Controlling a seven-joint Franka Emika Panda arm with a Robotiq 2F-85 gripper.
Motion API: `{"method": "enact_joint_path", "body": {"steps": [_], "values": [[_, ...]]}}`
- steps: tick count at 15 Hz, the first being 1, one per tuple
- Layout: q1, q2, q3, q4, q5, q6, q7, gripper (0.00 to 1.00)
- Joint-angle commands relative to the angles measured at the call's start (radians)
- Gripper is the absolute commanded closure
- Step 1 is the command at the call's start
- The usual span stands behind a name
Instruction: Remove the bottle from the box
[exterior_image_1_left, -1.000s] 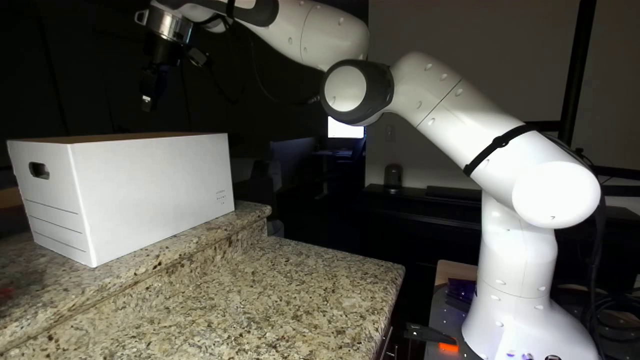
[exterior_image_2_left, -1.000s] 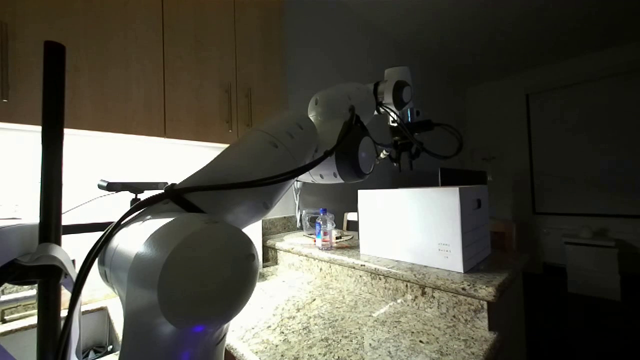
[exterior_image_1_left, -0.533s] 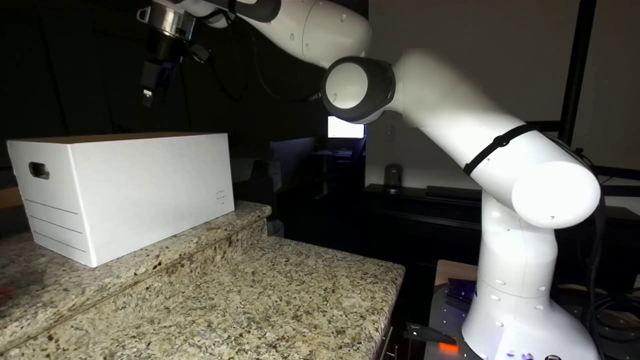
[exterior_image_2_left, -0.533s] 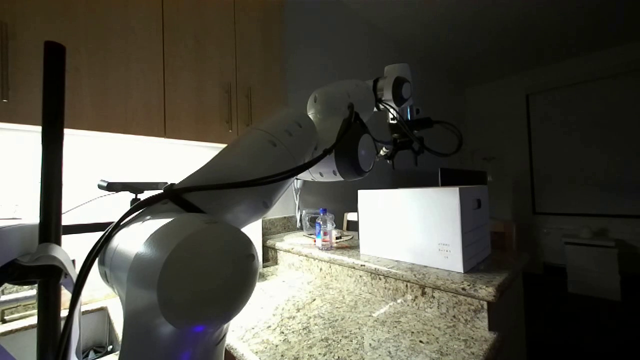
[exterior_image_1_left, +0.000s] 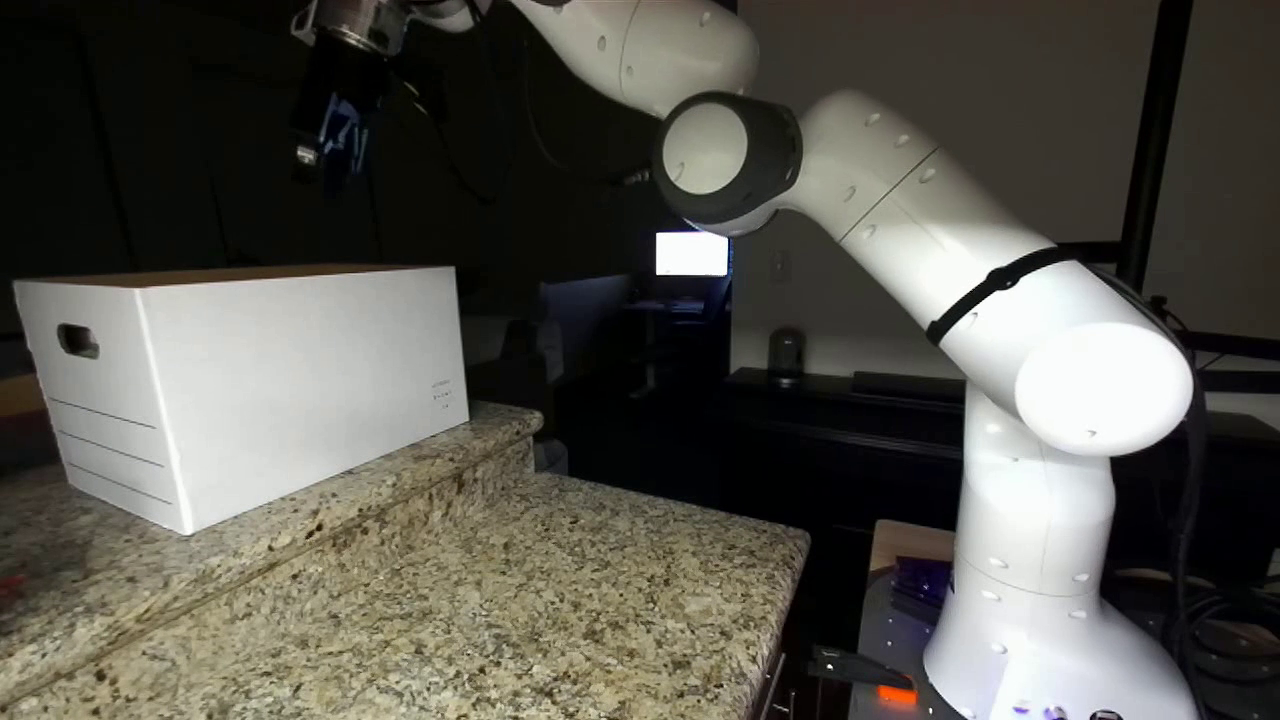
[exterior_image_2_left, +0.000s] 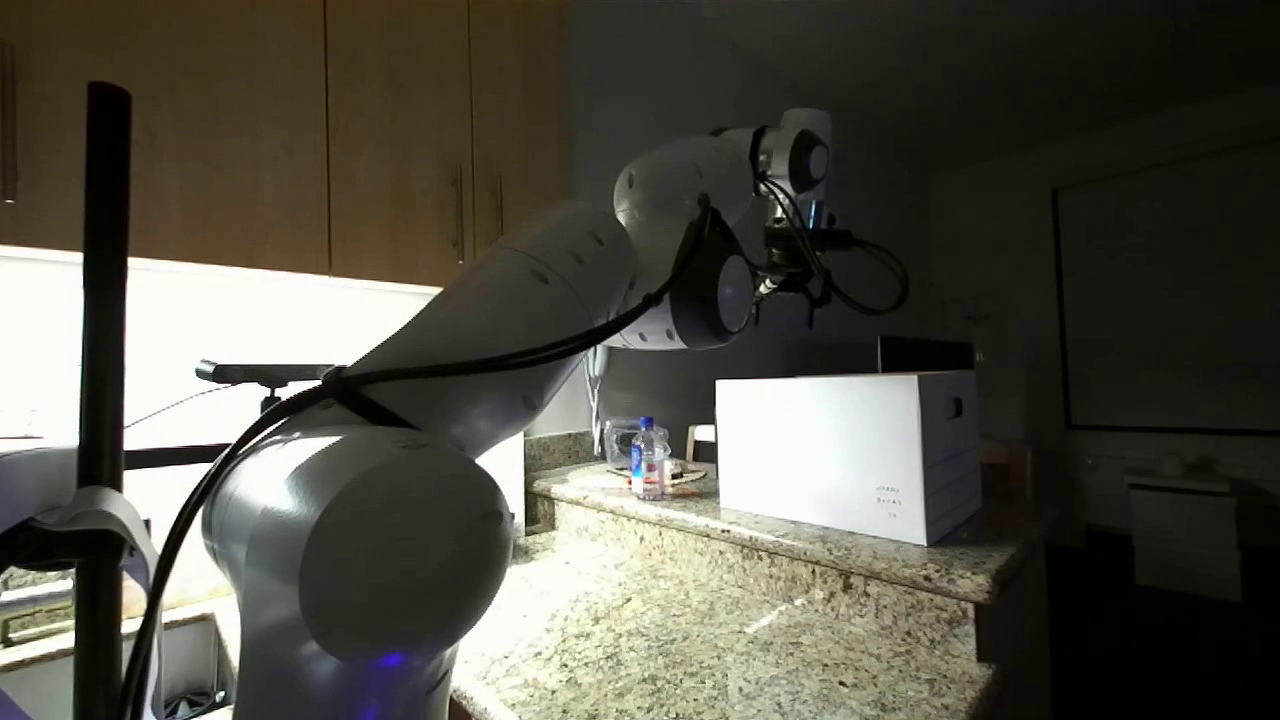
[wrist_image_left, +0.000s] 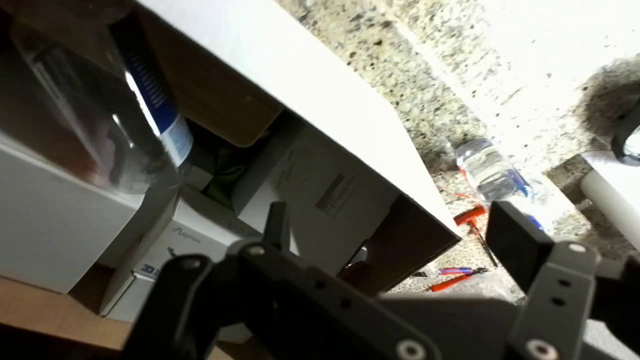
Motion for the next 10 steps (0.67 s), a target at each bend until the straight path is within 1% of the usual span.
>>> {"method": "enact_joint_path", "body": {"steps": [1, 5, 10], "values": [[-0.023, -0.085, 0.003, -0.029, 0.025, -0.16, 0.155, 0.0], [0.001, -0.164, -0.045, -0.023, -0.017, -0.308, 0.344, 0.0], [0.058, -0.248, -0.118, -0.029, -0.105, -0.449, 0.512, 0.0]]}}
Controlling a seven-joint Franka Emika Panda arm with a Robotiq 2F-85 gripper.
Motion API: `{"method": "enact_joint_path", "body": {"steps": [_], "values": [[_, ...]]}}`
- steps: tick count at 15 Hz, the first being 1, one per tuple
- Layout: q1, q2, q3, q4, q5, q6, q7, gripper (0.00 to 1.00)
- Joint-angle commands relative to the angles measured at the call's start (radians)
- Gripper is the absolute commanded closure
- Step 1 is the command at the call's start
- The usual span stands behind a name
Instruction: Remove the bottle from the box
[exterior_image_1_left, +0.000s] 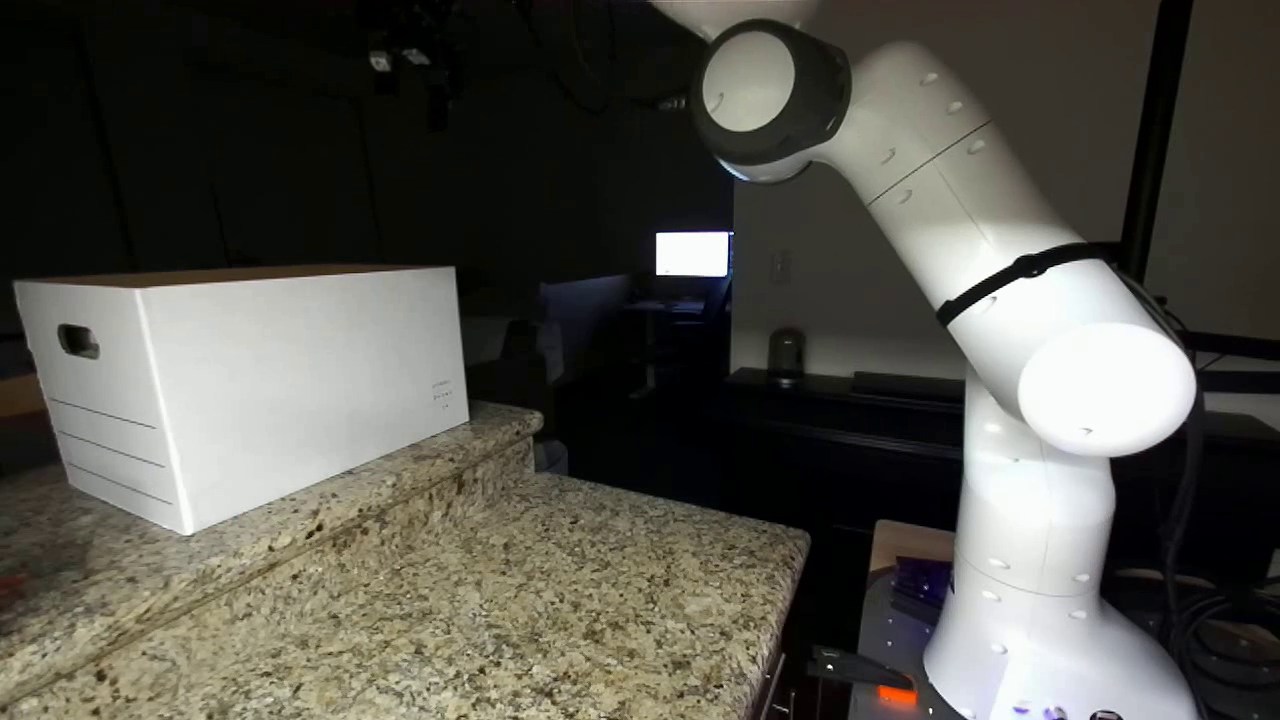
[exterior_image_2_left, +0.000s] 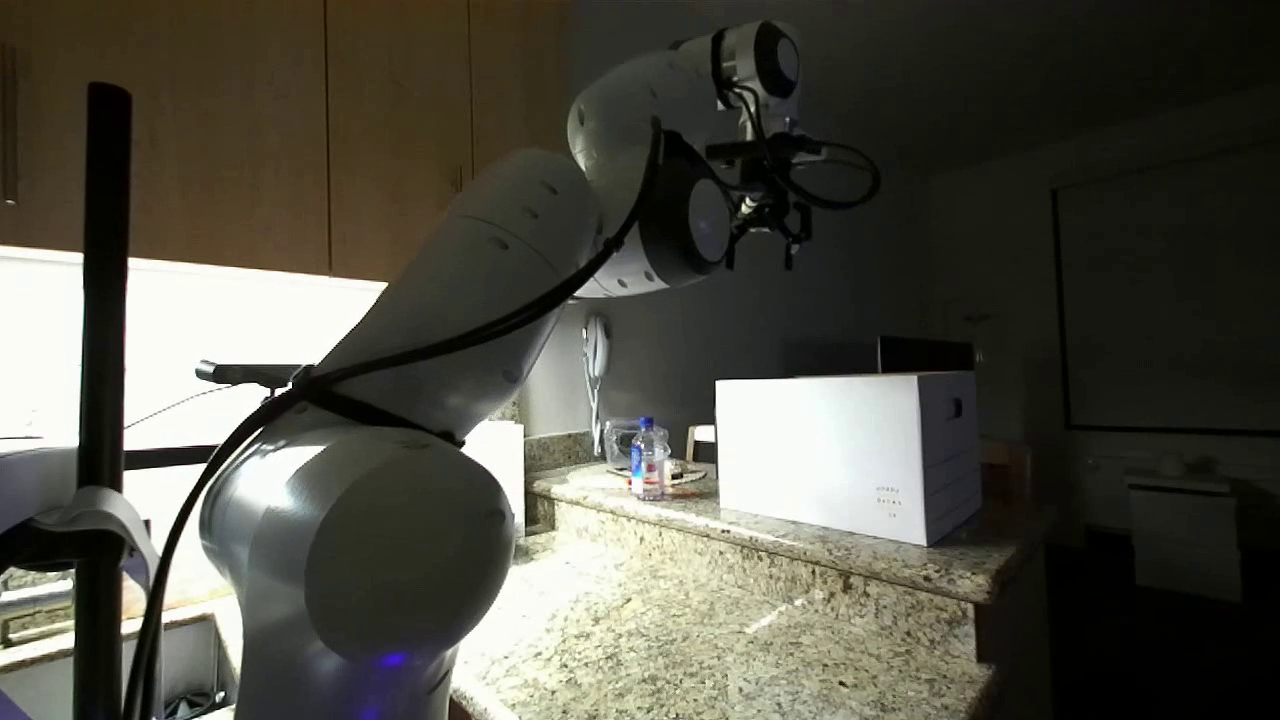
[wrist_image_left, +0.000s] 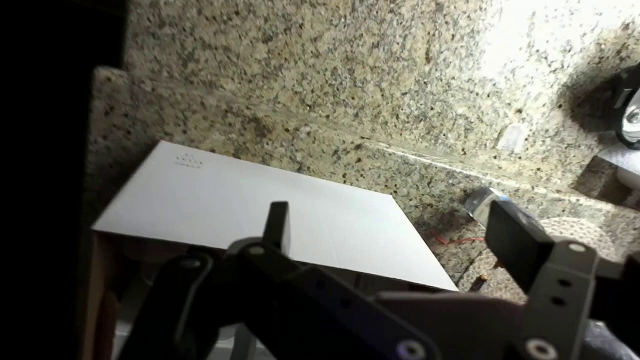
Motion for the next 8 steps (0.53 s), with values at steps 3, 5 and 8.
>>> {"method": "enact_joint_path", "body": {"steps": [3, 5, 8], "values": [[0.063, -0.081, -0.062, -0.038, -0.097, -0.166, 0.149, 0.0], [0.055, -0.062, -0.052, -0.017, -0.081, -0.135, 0.114, 0.0], [0.058, -0.064, -0.057, -0.02, -0.083, -0.141, 0.123, 0.0]]}}
